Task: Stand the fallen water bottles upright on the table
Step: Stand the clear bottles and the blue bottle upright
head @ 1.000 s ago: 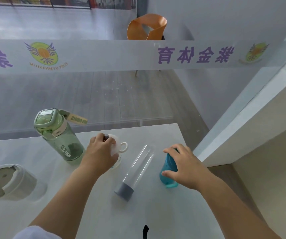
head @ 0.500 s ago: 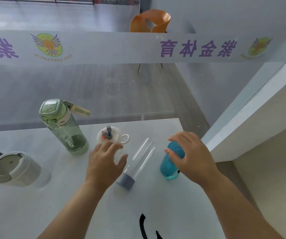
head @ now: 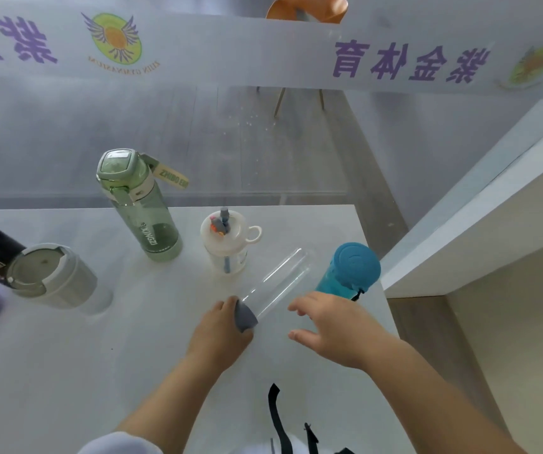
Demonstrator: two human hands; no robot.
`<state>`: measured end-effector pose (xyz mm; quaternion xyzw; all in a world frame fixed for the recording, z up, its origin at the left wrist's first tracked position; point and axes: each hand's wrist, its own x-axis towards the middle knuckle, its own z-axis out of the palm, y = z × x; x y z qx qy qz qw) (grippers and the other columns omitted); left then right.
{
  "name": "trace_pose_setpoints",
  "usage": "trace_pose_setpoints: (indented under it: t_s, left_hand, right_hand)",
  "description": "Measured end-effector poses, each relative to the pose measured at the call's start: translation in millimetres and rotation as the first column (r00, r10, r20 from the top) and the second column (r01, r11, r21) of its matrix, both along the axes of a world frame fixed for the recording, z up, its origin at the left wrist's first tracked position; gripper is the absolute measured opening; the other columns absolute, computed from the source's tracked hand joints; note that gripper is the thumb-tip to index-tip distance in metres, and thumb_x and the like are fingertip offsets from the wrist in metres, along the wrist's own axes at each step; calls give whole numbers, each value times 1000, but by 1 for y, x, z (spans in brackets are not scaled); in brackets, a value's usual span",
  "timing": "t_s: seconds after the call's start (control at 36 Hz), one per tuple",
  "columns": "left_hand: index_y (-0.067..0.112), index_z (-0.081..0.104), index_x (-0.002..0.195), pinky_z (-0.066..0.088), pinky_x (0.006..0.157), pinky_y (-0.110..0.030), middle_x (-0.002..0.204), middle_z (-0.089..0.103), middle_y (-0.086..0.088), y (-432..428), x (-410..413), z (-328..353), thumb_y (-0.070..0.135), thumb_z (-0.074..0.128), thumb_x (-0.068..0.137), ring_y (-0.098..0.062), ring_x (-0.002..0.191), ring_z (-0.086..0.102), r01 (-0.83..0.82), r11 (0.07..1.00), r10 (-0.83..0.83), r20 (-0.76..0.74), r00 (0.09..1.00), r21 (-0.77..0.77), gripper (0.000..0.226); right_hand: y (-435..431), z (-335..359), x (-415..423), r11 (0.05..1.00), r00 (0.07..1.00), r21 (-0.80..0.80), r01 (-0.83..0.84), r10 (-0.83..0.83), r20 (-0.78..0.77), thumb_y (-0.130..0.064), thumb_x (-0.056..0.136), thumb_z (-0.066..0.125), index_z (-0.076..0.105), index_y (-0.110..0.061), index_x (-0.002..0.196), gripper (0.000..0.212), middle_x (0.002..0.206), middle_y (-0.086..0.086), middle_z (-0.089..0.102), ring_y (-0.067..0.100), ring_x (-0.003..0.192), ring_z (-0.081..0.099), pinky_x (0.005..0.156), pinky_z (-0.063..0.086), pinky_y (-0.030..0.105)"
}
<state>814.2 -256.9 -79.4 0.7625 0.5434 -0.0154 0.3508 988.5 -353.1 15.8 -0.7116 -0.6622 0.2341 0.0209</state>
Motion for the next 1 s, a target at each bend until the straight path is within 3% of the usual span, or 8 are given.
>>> trace_pose_setpoints:
  t_s: [0.08, 0.22, 0.39, 0.58, 0.72, 0.86, 1.0]
  left_hand:
    - [25, 43, 126, 44, 82, -30, 122, 49, 1, -2, -14, 5, 32, 63, 77, -23, 105, 53, -25, 999, 23, 77, 997, 21, 54]
    - [19, 55, 116, 44, 82, -23, 106, 49, 3, 0, -39, 22, 20, 77, 67, -11, 93, 52, -111, 980, 40, 382, 923, 163, 54]
    - [25, 54, 115, 52, 81, -25, 110, 45, 19, 7, -51, 53, 24, 75, 61, -1, 101, 50, -181, 940, -23, 586, 810, 288, 58]
    - [23, 52, 123, 50, 87, -25, 114, 47, 17, 13, -43, 82, 39, 69, 65, 3, 106, 50, -128, 922, -111, 566, 817, 366, 63]
    - [20, 52, 124, 53, 86, -32, 116, 49, 9, 15, -32, 87, 42, 65, 68, -5, 104, 53, -51, 919, -177, 524, 833, 391, 62]
    - [21, 53, 121, 55, 84, -32, 115, 51, 8, 16, -29, 86, 31, 74, 67, -5, 102, 54, -70, 924, -154, 532, 833, 376, 59]
    - [32, 49, 117, 51, 86, -19, 114, 52, 13, 15, -34, 84, 18, 82, 66, 3, 105, 50, -105, 944, -99, 569, 816, 313, 63]
  right_hand:
    - [2, -5, -3, 996, 1000, -93, 15, -14, 15, -46, 91, 50, 42, -24, 135, 49, 134, -3, 52, 19, 118, 52, 96, 46, 34]
    - [4, -14, -7, 983, 999, -180, 47, -46, 11, -46, 91, 51, 40, -25, 136, 51, 136, -3, 50, 19, 120, 50, 97, 43, 34]
    - [8, -19, -13, 977, 998, -206, 56, -57, -1, -46, 91, 51, 41, -25, 135, 49, 135, -4, 50, 19, 117, 52, 95, 44, 33]
    - [12, -20, -15, 974, 998, -218, 65, -69, -12, -46, 90, 53, 42, -25, 135, 50, 134, -5, 51, 17, 116, 53, 93, 45, 32]
    - [11, -19, -12, 972, 996, -221, 80, -86, -16, -45, 90, 53, 42, -25, 134, 50, 135, -4, 51, 17, 116, 53, 95, 46, 32]
    - [9, -20, -8, 969, 996, -230, 86, -91, -11, -45, 91, 52, 41, -25, 135, 50, 135, -4, 51, 18, 116, 53, 94, 45, 32]
    - [9, -21, -6, 969, 996, -235, 83, -88, -12, -46, 91, 52, 42, -25, 135, 50, 134, -4, 51, 18, 116, 53, 94, 46, 32]
